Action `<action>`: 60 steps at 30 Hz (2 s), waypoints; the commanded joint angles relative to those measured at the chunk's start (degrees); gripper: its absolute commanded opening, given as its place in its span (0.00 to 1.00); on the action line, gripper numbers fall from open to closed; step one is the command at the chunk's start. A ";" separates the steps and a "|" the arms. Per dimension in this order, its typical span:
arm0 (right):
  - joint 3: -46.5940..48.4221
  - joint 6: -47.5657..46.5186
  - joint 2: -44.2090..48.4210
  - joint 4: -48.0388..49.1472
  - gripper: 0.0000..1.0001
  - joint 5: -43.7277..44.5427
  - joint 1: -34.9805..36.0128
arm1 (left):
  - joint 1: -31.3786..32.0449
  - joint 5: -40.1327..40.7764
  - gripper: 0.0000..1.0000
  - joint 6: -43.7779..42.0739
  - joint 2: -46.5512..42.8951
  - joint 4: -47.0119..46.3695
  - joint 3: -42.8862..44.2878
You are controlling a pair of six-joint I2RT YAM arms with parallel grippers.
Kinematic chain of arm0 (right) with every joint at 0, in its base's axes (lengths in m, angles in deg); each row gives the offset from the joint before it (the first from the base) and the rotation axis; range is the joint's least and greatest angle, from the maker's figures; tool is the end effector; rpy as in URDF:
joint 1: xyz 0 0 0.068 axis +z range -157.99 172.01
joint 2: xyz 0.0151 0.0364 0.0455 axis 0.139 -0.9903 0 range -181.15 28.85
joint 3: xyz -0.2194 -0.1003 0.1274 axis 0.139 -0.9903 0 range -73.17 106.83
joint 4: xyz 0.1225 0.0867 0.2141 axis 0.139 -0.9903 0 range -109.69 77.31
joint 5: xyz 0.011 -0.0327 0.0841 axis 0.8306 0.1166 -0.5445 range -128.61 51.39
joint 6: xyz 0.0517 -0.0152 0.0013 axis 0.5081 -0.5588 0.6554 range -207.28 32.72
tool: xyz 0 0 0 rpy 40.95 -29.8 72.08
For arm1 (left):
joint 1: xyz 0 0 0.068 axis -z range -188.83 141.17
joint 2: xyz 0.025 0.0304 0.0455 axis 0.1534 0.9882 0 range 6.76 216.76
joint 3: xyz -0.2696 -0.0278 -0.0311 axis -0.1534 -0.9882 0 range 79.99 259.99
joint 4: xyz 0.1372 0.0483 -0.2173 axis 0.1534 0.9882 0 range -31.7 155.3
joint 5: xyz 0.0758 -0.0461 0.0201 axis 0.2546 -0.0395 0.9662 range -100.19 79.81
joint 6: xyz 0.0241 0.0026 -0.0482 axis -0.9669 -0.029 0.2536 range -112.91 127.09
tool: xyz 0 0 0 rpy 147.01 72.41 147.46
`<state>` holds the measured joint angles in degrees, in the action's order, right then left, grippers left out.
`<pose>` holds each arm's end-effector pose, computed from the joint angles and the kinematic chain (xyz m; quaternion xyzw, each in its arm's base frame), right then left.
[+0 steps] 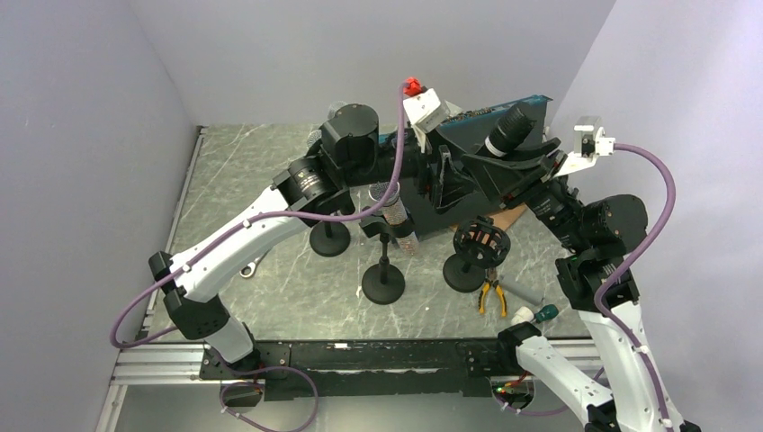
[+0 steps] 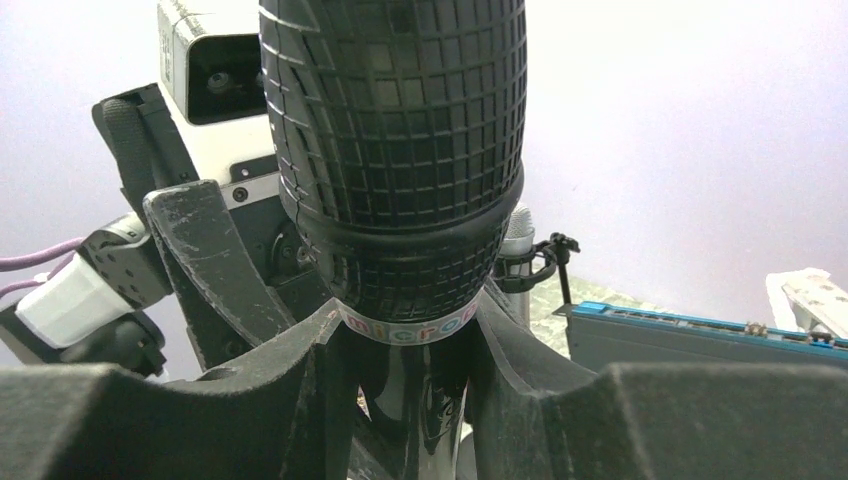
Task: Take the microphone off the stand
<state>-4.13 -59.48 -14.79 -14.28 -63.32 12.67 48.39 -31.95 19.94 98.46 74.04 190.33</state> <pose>0.1088 0.0569 0.4979 -0.1457 0.5435 0.4424 0.6983 0.1771 -0.2996 0.5180 0.3821 0.5748 -0.5151 0.5082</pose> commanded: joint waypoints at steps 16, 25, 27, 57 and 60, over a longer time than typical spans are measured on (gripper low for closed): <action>-0.64 1.87 1.40 4.44 0.65 0.24 0.25 | 0.18 -2.07 0.00 -1.96 0.58 0.84 6.39; -0.57 -3.38 6.13 -1.62 1.00 11.94 0.25 | -0.68 9.05 0.00 -7.56 -6.06 1.90 5.57; -0.90 -4.29 7.09 -2.76 1.00 14.44 0.24 | -1.88 9.93 0.00 -7.85 -7.76 2.68 5.80; -1.85 -9.66 4.93 -14.68 1.00 20.75 0.25 | -55.78 21.92 0.00 -4.81 -25.94 14.59 -22.53; -2.41 -10.02 4.28 -15.90 1.00 20.40 0.25 | -60.02 18.60 0.00 -3.77 -20.88 13.88 -24.63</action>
<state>-6.08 -67.77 -9.35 -28.79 -43.47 12.70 -6.67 -7.10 12.44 71.51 89.24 168.37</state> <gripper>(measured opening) 0.997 0.417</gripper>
